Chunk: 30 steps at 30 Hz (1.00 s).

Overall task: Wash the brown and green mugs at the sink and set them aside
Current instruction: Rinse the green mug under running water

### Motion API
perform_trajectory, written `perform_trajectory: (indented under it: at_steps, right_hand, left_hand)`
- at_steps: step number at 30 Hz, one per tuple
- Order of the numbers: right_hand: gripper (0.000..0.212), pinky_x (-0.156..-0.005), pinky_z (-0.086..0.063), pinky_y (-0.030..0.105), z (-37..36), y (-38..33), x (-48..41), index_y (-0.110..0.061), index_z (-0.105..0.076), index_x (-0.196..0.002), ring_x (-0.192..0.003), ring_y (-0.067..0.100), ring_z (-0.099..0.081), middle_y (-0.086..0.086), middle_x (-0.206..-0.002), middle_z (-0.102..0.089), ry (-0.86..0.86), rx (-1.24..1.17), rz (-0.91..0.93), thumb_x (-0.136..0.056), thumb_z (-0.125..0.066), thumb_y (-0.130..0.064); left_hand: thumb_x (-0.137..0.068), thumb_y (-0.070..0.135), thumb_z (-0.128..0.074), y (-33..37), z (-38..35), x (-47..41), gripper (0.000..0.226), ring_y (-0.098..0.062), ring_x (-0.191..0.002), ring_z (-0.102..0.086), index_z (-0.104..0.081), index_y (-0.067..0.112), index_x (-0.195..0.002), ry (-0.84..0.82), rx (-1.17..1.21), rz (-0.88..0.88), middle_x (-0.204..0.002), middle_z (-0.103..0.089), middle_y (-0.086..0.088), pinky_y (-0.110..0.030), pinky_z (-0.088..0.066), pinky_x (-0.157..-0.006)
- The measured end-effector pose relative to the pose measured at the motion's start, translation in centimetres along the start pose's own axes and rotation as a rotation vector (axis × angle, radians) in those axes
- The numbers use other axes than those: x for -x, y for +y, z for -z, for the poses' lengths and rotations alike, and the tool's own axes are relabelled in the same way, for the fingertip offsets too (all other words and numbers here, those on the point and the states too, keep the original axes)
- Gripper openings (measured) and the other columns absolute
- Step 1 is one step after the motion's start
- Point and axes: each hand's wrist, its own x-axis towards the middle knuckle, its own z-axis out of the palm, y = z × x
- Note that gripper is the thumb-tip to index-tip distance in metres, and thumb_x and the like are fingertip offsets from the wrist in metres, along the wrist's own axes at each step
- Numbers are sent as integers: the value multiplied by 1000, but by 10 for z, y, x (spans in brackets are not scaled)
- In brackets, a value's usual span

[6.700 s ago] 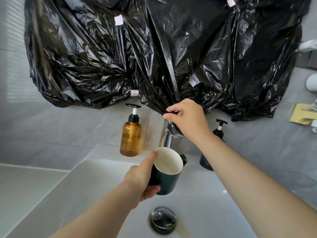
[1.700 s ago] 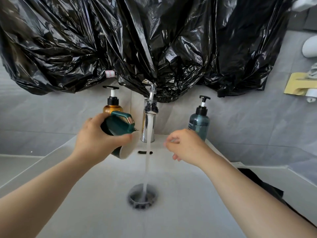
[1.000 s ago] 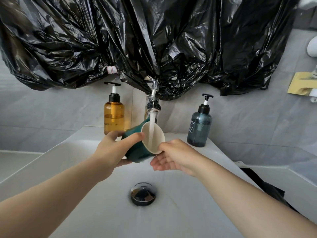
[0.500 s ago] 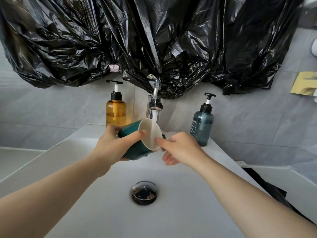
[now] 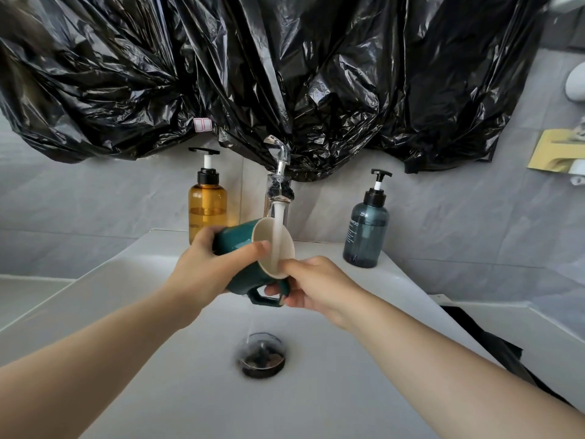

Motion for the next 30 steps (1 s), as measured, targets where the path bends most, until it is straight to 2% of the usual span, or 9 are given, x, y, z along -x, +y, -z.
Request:
perform_trajectory:
  at_steps: [4,6,9,12,14,16,19,23,30]
  right_hand:
    - [29,-65,-56,23,2,-6,-1,-4,-64,-112,-74,16,-66,17,-100,-73,-18,65,74,-98,-49,-25]
    - [27,-65,-58,25,1,-7,1,-1,-60,-113,-74,21,-67,23,-101,-71,-26,52,104,-99,-45,-18]
    - [31,-61,-58,24,-2,-5,4,10,-55,-118,-76,28,-68,32,-103,-68,-76,-21,74,-97,-37,-5]
    - [29,-60,-57,22,-3,-3,6,7,-58,-115,-71,22,-70,23,-94,-70,-120,-148,28,-98,-37,-4]
    - [26,-64,-59,24,-2,-6,7,3,-61,-109,-67,20,-70,19,-85,-71,-148,-159,2,-99,-40,-10]
    - [31,-72,-59,28,1,-11,8,-2,-61,-112,-69,22,-69,20,-86,-72,-128,-13,17,-101,-41,-22]
    - [43,-80,-60,35,7,-12,6,-22,-51,-134,-92,22,-67,11,-115,-67,-67,214,142,-100,-42,-46]
    - [47,-97,-53,40,11,-6,5,-32,-44,-140,-121,17,-57,-5,-136,-55,-214,89,142,-97,-46,-50]
    - [51,-85,-59,37,13,-1,3,-13,-50,-132,-88,29,-70,14,-111,-62,-158,14,91,-99,-40,-51]
  left_hand:
    - [-65,53,-83,2,3,0,68,-25,-94,-68,-56,28,-122,30,-7,11,-113,-60,-3,-36,-62,-68]
    - [-67,57,-75,6,3,2,58,-21,-93,-67,-59,32,-117,29,-77,-20,-112,-62,-1,-31,-60,-65]
    - [-53,66,-70,9,5,3,89,-17,-91,-69,-47,33,-132,15,-123,8,-111,-61,5,-29,-58,-68]
    - [-35,68,-80,8,4,5,111,-17,-94,-70,-45,28,-133,-4,-176,51,-112,-61,5,-35,-60,-79]
    - [-44,61,-84,6,3,5,95,-19,-94,-70,-51,27,-127,-8,-147,72,-113,-63,0,-38,-61,-78]
    - [-69,54,-80,8,2,6,66,-25,-91,-70,-55,25,-123,6,-44,156,-110,-66,-7,-38,-61,-68]
    - [-85,58,-62,11,1,7,44,-32,-88,-69,-59,20,-109,-39,103,402,-99,-68,-13,-41,-58,-69]
    - [-84,66,-56,12,4,7,57,-38,-90,-68,-60,14,-107,-98,203,544,-104,-67,-20,-44,-57,-70]
    - [-67,76,-59,10,5,1,87,-31,-68,-70,-60,8,-120,-221,236,459,-103,-66,-20,-35,-62,-62]
